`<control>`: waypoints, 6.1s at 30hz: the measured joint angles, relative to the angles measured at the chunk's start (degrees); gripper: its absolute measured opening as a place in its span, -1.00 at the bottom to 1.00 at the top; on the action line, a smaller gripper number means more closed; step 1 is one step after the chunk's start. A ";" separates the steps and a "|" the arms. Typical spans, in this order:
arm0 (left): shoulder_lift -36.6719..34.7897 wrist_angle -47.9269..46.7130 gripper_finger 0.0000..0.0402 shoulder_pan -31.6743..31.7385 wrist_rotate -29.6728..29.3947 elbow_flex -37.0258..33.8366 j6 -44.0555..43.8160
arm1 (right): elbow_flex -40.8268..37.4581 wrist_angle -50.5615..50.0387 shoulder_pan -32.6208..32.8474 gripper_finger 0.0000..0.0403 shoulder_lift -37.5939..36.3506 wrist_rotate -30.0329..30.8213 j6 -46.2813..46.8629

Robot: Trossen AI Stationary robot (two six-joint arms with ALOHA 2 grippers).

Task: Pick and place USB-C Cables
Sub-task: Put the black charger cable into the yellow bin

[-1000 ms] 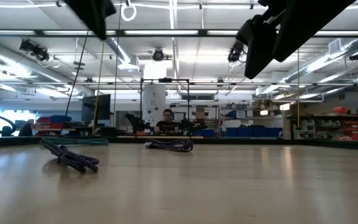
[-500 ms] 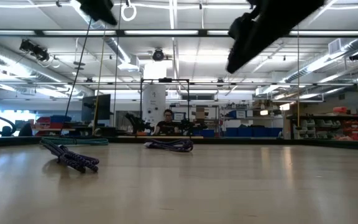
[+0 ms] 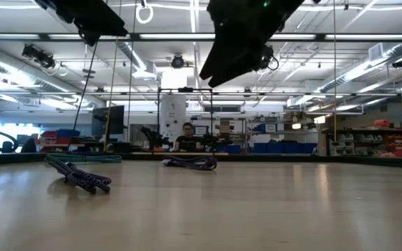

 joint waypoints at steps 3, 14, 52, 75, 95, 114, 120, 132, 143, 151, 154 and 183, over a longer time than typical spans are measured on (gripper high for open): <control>0.65 4.55 -0.42 0.00 -2.78 -3.28 -0.67 | -0.03 0.06 -2.57 0.20 1.88 -0.60 -0.06; 1.64 13.30 -0.42 1.40 -4.69 -7.82 -1.39 | 0.00 4.25 -7.72 0.20 14.31 -6.47 -3.94; 6.99 13.55 -0.42 -3.80 -11.18 -7.97 -2.12 | 0.42 2.52 -9.21 -0.92 18.12 -1.87 -20.37; 6.46 42.01 -0.42 -17.58 -10.11 -7.93 15.61 | 1.48 -2.59 7.70 -0.93 -9.79 5.28 -26.05; 11.78 51.70 0.22 -17.22 -16.03 -7.93 20.68 | 1.46 20.12 10.86 -0.94 -8.06 2.67 -39.76; 13.41 57.91 0.33 -16.54 -11.34 -7.99 26.34 | 1.48 26.61 6.56 -0.93 -2.94 -2.25 -41.58; 13.41 58.63 0.19 -16.55 -12.34 -7.99 26.88 | 1.50 26.38 6.61 -0.93 -2.53 -2.03 -40.96; 13.38 58.45 -0.83 -16.50 -13.77 -7.99 26.29 | 1.50 25.88 6.72 -0.89 -2.53 -2.12 -38.97; 13.38 56.72 -0.83 -16.52 -15.62 -7.99 25.06 | 1.50 24.60 6.70 -0.48 -2.54 -3.60 -38.39; 13.36 45.72 -0.83 -16.50 -23.34 -7.31 21.88 | 1.50 14.23 6.48 -0.14 -2.55 -3.58 -37.50; 13.27 36.81 -0.83 -16.83 -23.09 -4.19 17.78 | 1.50 8.93 6.44 -0.07 -2.55 -2.01 -37.48; 23.04 -39.46 -0.83 -48.24 -5.63 20.92 -37.06 | 1.50 -0.05 7.31 -0.06 -7.69 6.40 -28.96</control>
